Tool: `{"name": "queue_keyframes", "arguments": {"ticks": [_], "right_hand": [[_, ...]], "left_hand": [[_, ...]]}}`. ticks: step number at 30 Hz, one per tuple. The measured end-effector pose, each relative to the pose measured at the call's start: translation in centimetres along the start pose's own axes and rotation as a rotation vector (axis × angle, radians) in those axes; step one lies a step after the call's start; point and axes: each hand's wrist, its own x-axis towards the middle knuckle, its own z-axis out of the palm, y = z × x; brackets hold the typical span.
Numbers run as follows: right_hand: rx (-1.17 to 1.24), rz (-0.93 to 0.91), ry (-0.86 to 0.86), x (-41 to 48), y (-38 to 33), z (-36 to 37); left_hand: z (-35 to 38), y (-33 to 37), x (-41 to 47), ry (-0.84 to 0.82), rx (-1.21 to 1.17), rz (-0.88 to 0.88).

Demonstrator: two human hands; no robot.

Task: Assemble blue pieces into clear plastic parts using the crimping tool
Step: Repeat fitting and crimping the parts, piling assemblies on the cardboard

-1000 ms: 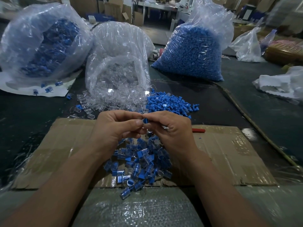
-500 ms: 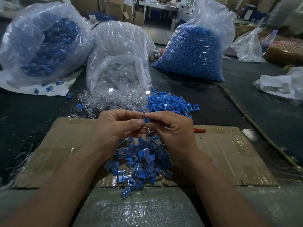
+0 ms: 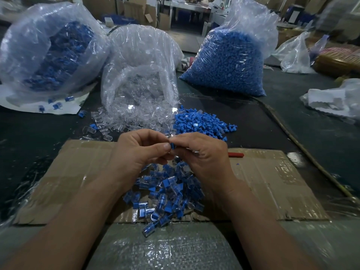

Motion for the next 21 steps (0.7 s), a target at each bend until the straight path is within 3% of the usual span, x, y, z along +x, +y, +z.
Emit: {"name": "queue_keyframes", "arguments": {"ticks": [7, 13, 16, 21], "right_hand": [[-0.02, -0.039, 0.0, 0.0, 0.1, 0.1], [-0.018, 0.039, -0.052, 0.2, -0.2, -0.3], [-0.041, 0.164, -0.074, 0.5, -0.1, -1.4], [-0.123, 0.628, -0.167, 0.5, 2.0, -5.8]], "left_hand": [[0.2, 0.0, -0.1, 0.038, 0.067, 0.045], [0.2, -0.1, 0.0, 0.032, 0.097, 0.056], [0.0, -0.3, 0.2, 0.048, 0.086, 0.051], [-0.3, -0.6, 0.5, 0.085, 0.084, 0.057]]}}
